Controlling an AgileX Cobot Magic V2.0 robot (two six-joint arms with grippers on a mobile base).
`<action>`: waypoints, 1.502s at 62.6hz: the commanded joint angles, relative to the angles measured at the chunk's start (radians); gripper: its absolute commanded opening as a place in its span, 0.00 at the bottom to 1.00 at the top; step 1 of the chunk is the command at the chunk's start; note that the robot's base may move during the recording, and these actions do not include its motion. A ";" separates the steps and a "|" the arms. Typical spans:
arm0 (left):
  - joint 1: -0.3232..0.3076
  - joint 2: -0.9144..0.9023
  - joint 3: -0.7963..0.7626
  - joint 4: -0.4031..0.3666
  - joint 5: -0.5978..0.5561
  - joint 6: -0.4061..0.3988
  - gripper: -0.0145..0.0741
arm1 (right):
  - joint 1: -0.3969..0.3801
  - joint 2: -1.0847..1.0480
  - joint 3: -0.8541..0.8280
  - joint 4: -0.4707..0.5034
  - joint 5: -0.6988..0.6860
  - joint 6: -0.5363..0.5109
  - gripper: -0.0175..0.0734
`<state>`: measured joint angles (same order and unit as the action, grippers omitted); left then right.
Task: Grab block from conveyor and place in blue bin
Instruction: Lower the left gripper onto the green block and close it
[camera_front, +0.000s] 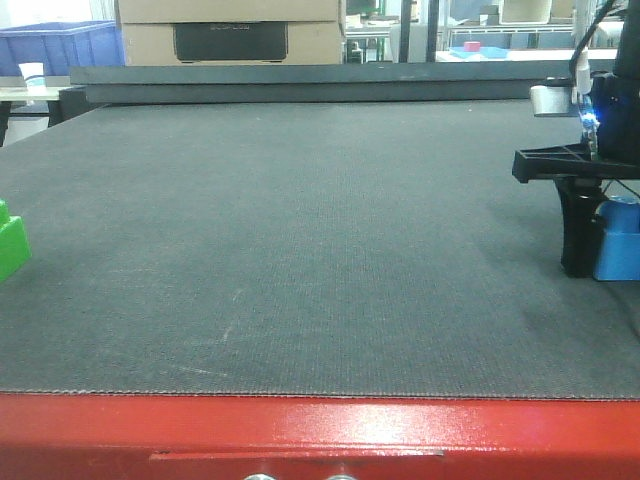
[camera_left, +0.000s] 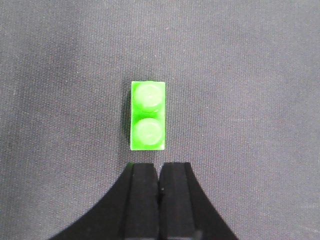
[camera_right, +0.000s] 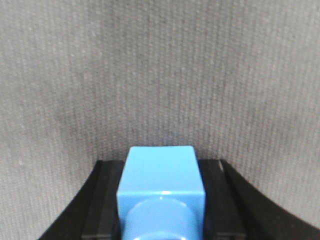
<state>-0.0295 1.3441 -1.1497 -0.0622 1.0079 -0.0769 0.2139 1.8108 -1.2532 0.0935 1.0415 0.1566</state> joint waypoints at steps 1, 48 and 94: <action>-0.003 0.004 0.000 -0.017 0.018 -0.006 0.04 | 0.000 -0.042 -0.003 -0.008 0.035 -0.001 0.01; -0.056 0.356 -0.171 0.148 0.106 -0.016 0.04 | 0.000 -0.320 -0.001 -0.010 0.072 -0.027 0.01; -0.058 0.403 -0.171 0.062 0.017 -0.021 0.63 | 0.000 -0.318 -0.001 -0.010 0.079 -0.027 0.01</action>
<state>-0.0803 1.7245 -1.3198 0.0154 1.0339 -0.0895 0.2139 1.5013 -1.2532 0.0935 1.1216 0.1398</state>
